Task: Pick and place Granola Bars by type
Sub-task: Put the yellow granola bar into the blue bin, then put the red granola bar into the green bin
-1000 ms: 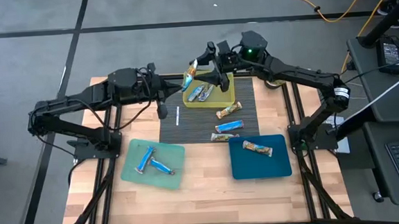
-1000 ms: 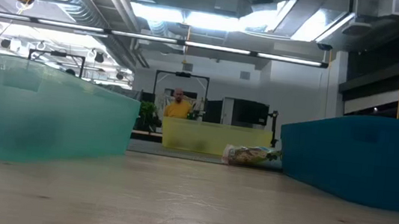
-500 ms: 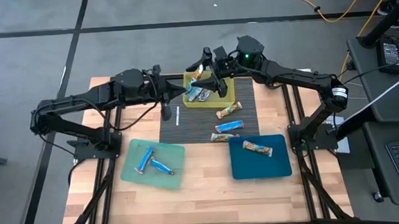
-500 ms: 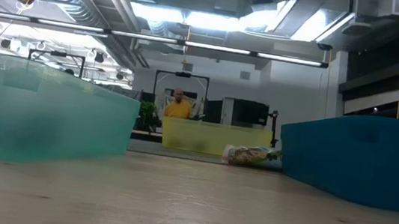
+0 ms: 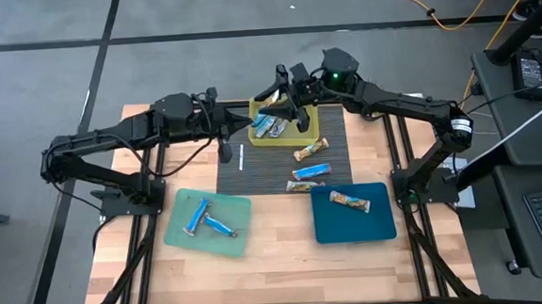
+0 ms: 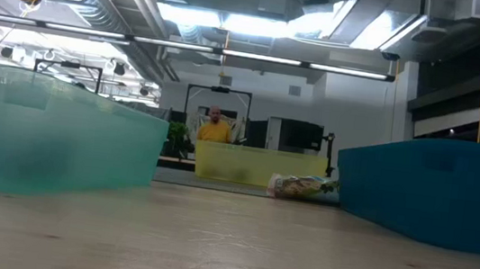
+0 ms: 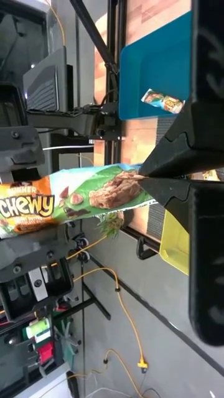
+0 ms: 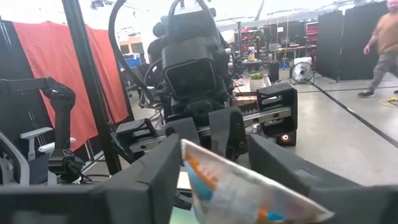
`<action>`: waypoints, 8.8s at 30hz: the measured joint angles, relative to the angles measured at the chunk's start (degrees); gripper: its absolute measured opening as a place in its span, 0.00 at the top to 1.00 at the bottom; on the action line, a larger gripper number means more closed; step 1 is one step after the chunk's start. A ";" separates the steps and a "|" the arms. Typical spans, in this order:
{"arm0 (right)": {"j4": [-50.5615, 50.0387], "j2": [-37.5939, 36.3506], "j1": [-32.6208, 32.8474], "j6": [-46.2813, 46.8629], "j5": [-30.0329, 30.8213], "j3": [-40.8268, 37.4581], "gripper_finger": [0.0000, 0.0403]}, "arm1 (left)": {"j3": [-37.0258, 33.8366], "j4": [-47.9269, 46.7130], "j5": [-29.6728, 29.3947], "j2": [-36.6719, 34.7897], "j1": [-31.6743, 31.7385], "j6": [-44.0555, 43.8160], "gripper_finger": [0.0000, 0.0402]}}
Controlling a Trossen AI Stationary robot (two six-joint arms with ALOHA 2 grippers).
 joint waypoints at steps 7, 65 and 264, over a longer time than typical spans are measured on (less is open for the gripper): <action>0.01 0.00 0.00 0.00 -0.14 0.00 0.71 | 0.00 0.00 -0.24 0.00 0.00 -0.61 0.99; -74.27 -27.38 20.73 -5.32 25.30 0.06 0.86 | 10.40 -10.84 -5.68 0.44 -1.40 6.51 0.53; -53.07 -35.26 30.43 -5.97 66.48 -23.65 0.32 | 4.09 0.96 -6.81 5.17 -5.93 2.56 0.93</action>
